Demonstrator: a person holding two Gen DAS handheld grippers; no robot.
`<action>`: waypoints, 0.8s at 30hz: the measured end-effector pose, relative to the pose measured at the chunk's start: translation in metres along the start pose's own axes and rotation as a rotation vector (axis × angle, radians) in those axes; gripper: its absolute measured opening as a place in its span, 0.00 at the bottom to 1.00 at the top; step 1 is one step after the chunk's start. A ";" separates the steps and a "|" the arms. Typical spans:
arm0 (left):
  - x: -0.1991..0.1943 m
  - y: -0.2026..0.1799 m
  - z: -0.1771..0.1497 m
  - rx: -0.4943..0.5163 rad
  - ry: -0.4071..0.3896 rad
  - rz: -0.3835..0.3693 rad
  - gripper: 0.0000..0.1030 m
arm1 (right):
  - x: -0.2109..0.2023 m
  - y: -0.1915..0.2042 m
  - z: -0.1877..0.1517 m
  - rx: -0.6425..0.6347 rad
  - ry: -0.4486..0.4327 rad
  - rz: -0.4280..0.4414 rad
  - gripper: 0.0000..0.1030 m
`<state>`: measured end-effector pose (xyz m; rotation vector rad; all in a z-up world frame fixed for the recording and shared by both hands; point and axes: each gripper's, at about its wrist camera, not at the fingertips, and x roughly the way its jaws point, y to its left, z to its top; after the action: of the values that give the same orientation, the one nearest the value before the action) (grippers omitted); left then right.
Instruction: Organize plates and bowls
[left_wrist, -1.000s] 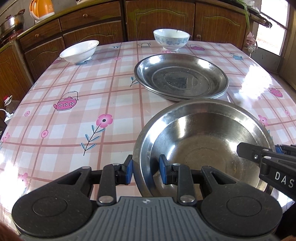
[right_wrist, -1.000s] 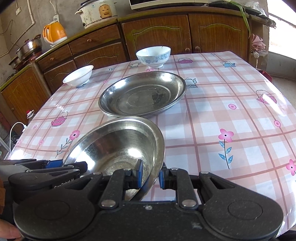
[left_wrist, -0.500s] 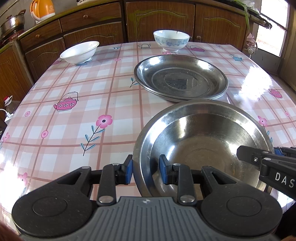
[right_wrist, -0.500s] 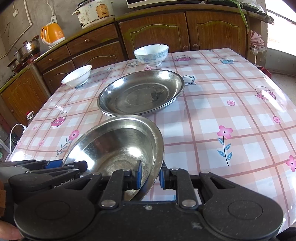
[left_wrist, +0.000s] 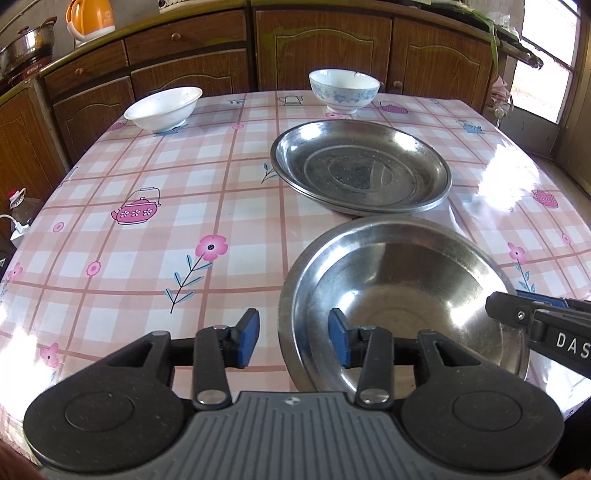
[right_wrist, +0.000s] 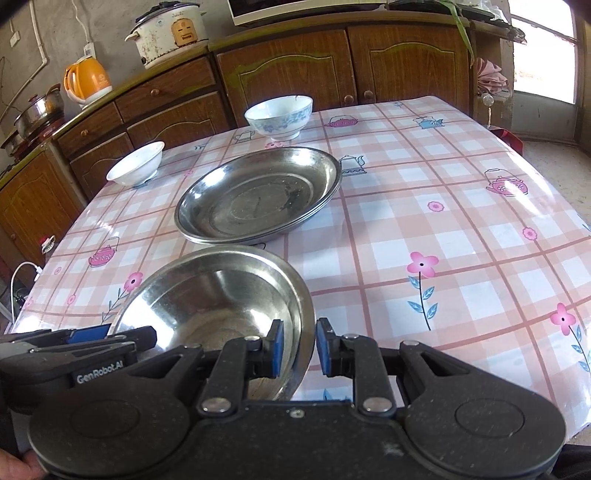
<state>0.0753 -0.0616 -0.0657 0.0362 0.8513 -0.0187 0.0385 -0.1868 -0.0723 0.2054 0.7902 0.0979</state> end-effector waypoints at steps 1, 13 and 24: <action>-0.001 0.001 0.001 -0.005 -0.004 0.001 0.45 | -0.001 -0.001 0.001 0.004 -0.004 -0.006 0.25; -0.015 0.022 0.011 -0.076 -0.018 0.004 0.62 | -0.022 -0.003 0.016 0.043 -0.089 -0.013 0.43; -0.038 0.046 0.019 -0.127 -0.057 0.024 0.71 | -0.043 0.018 0.029 0.002 -0.131 0.057 0.55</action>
<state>0.0662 -0.0160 -0.0238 -0.0731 0.7933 0.0566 0.0290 -0.1802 -0.0192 0.2342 0.6539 0.1355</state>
